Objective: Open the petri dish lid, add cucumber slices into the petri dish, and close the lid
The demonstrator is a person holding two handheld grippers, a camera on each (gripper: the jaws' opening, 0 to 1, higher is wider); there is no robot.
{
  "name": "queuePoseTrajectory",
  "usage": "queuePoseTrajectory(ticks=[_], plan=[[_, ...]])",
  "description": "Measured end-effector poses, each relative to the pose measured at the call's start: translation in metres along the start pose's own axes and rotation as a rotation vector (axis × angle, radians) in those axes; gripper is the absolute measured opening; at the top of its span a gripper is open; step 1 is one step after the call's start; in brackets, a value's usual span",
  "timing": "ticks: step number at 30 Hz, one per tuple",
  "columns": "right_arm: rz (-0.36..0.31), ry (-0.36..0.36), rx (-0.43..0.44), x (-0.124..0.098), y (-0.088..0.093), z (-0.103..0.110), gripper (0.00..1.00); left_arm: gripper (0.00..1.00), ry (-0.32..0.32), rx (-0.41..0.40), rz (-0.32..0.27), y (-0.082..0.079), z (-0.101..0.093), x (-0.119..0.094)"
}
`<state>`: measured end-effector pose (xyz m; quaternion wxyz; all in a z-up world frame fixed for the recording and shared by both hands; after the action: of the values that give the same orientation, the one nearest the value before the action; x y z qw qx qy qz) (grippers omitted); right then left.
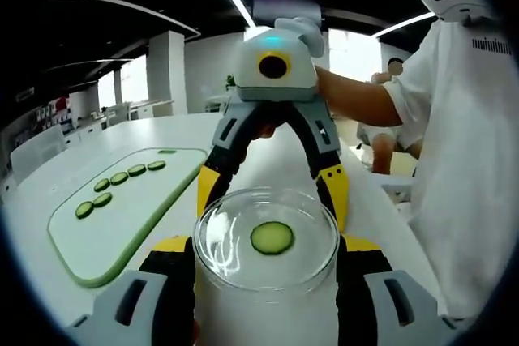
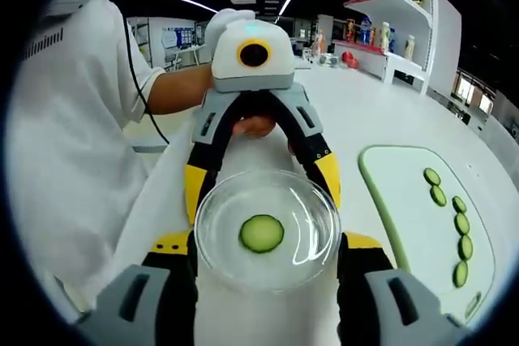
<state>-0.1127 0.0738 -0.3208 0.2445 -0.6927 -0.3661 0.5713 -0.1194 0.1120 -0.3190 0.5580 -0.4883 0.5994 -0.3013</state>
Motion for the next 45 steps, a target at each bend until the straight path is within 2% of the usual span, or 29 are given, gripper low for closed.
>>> queuePoseTrajectory(ticks=[11, 18, 26, 28, 33, 40, 45], plan=[[-0.021, 0.020, 0.030, -0.004, 0.004, 0.000, 0.72, 0.75, 0.014, -0.006, -0.011, 0.001, -0.005, -0.005], [-0.059, 0.051, 0.069, -0.011, 0.005, 0.002, 0.74, 0.75, -0.013, -0.012, -0.034, 0.000, -0.003, -0.009], [-0.134, 0.154, 0.102, -0.029, -0.007, -0.001, 0.74, 0.75, -0.006, -0.007, -0.087, -0.012, -0.012, -0.017], [-0.164, 0.216, 0.118, -0.036, -0.011, -0.007, 0.73, 0.75, -0.010, -0.007, -0.102, -0.015, -0.013, -0.019], [-0.214, 0.296, 0.135, -0.050, -0.017, -0.011, 0.73, 0.75, -0.050, -0.011, -0.155, -0.024, -0.013, -0.028], [-0.243, 0.347, 0.119, -0.062, -0.023, -0.010, 0.73, 0.75, -0.100, -0.003, -0.171, -0.028, -0.012, -0.038], [-0.261, 0.451, 0.131, -0.078, -0.023, -0.018, 0.72, 0.75, -0.153, -0.001, -0.191, -0.032, -0.009, -0.044]])
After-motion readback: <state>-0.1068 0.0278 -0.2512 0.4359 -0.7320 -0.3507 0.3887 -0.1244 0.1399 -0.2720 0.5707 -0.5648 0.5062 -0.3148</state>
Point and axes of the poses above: the point that each gripper's makers call its tool centre point, and the gripper's own axes: x roughly forward along the fingers, z roughly to its left, y roughly out of its underside, the point moved 3 cm from there along -x, roughly backward along the fingers, and after that the axes turned 13 degrees about -x, right-handed, at the moved point
